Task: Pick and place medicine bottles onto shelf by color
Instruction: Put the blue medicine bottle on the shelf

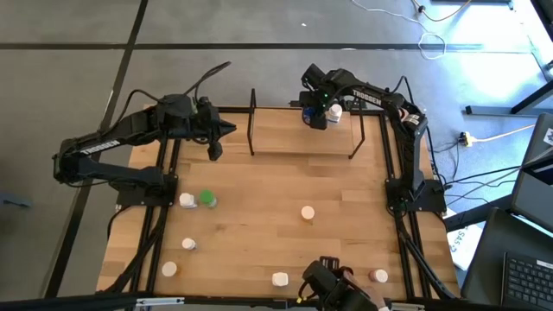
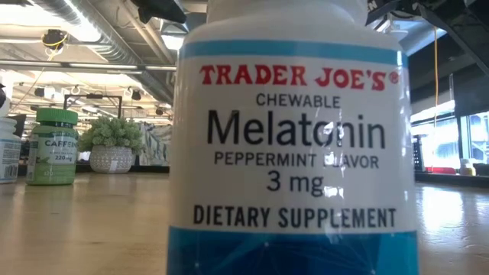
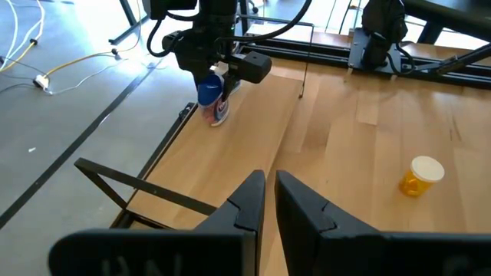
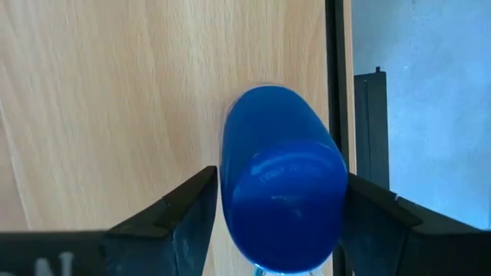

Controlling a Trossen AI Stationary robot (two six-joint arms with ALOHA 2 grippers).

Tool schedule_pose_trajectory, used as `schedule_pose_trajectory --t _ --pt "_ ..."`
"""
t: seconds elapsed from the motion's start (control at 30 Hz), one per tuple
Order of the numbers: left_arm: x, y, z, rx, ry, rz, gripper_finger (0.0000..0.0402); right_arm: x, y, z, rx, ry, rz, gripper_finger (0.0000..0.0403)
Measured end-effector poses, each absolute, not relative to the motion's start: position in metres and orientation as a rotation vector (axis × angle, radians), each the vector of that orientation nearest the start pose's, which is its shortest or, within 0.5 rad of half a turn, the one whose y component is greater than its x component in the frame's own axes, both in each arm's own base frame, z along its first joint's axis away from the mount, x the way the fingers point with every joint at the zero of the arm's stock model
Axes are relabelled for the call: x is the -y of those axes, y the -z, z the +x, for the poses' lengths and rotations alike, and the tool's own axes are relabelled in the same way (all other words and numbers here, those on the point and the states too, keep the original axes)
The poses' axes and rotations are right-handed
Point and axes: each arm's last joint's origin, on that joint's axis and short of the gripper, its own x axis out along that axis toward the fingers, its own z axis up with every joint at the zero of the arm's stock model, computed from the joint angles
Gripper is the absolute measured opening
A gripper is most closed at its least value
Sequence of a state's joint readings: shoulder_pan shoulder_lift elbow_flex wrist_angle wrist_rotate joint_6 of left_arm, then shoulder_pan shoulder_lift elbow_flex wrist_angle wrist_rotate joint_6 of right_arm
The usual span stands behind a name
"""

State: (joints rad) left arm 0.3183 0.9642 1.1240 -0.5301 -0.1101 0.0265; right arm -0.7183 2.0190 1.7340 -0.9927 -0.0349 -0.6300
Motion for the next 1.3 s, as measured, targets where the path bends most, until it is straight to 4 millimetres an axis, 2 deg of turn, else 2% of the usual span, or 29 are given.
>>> schedule_pose_trajectory --t 0.97,1.13,1.3 --pt "-0.062 -0.384 0.182 -0.370 -0.392 -0.042 0.0028 0.271 -0.239 0.312 -1.325 0.189 -0.061 0.0236" --pt "-0.062 -0.384 0.182 -0.371 -0.393 -0.042 0.0027 0.273 -0.249 0.313 -1.308 0.200 -0.072 0.0236" --pt "-0.062 -0.384 0.182 -0.372 -0.393 -0.042 0.0028 0.275 -0.269 0.316 -1.271 0.221 -0.094 0.0236"
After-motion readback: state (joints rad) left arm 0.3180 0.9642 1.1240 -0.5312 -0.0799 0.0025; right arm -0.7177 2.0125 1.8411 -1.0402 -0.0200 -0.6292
